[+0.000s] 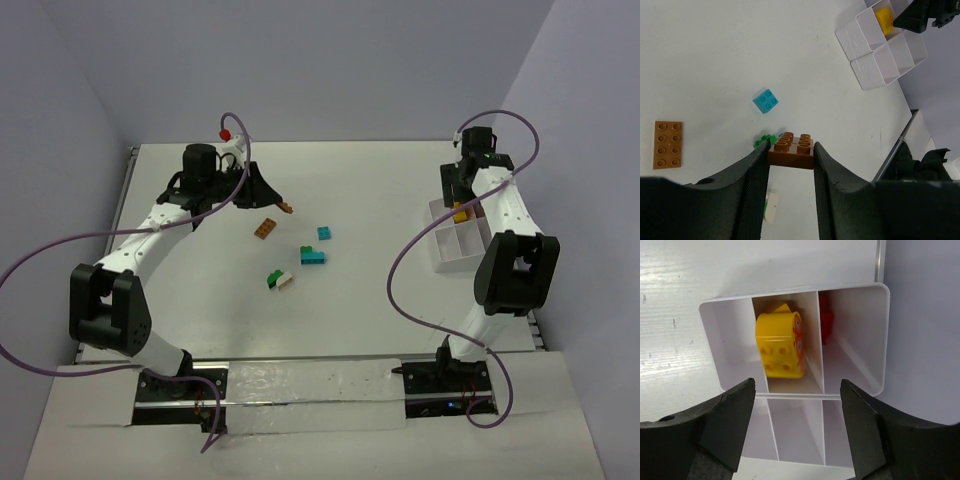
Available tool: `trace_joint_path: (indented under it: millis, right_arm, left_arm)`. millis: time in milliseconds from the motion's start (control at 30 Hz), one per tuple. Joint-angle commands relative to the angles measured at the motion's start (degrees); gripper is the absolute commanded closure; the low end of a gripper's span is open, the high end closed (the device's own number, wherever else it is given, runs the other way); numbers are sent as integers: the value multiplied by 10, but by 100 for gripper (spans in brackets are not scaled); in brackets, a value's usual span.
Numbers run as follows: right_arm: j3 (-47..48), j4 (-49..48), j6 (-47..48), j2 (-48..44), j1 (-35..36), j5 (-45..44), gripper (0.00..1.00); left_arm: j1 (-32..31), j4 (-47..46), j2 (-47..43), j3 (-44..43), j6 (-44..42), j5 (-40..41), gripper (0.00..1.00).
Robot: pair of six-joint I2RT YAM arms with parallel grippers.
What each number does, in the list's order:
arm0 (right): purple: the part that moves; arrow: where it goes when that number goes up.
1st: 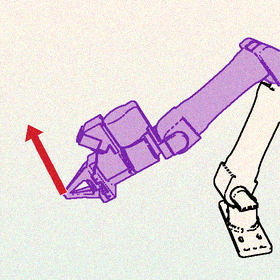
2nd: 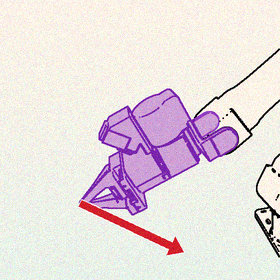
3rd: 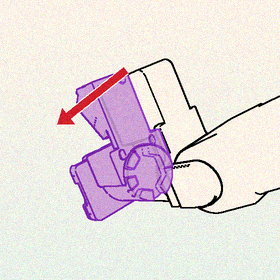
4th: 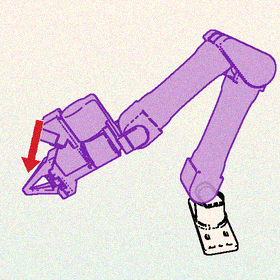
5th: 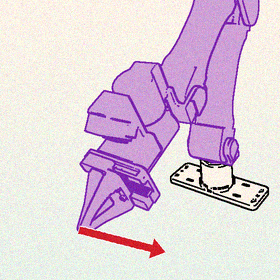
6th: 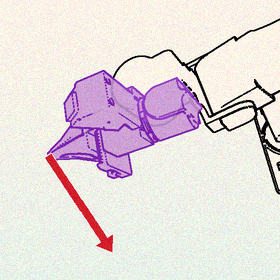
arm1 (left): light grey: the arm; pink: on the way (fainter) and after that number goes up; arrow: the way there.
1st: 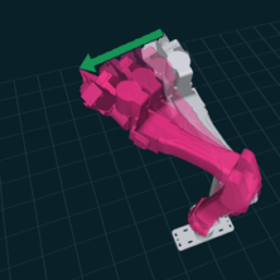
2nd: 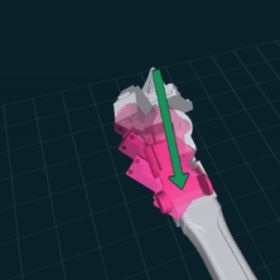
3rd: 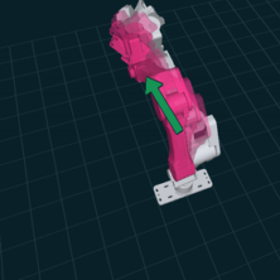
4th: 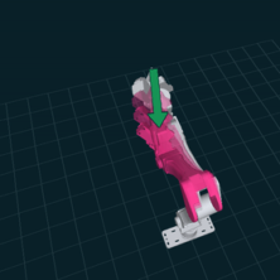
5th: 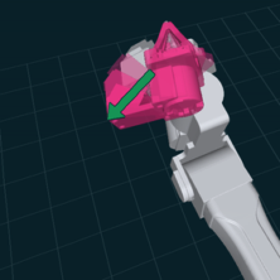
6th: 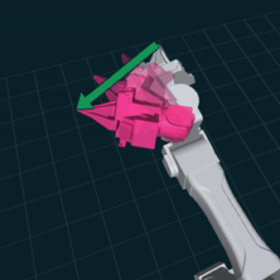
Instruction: Sort the legos into containers by color
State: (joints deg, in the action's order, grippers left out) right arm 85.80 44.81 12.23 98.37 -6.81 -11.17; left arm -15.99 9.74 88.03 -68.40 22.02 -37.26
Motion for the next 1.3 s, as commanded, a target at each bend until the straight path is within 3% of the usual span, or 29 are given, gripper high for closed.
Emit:
trace_joint_path:
  millis: [0, 167, 233, 300, 400, 500, 667, 1167, 1233, 1267]
  right_arm:
    - [15, 4, 3, -12, -4, 24, 21]
    - [19, 27, 46, -92, 13, 217, 20]
    - [13, 43, 69, -116, 28, 348, 21]
    - [11, 59, 82, -139, 61, 440, 24]
    - [7, 41, 53, -151, 130, 507, 28]
    - [-16, -18, 15, -175, 206, 471, 35]
    - [-16, -49, 17, -178, 327, 387, 38]
    - [64, -45, 36, -86, 461, 258, 38]
    - [70, -45, 35, -71, 469, 244, 42]
    - [67, -53, 35, -70, 472, 242, 48]
  left_arm:
    - [-3, -3, 1, -28, -1, 1, 100]
    - [-1, -62, -12, 3, 33, -88, 100]
    - [-2, -123, -17, 20, 67, -162, 100]
    - [-4, -153, -17, 31, 98, -185, 100]
    - [-9, -145, -16, 29, 102, -178, 100]
    - [-15, -123, -12, 25, 113, -162, 100]
    - [-18, -146, -6, 36, 171, -163, 99]
    - [-51, -181, 26, 42, 225, -184, 98]
    - [-53, -197, 27, 46, 239, -188, 98]
    - [-53, -197, 27, 45, 238, -188, 98]
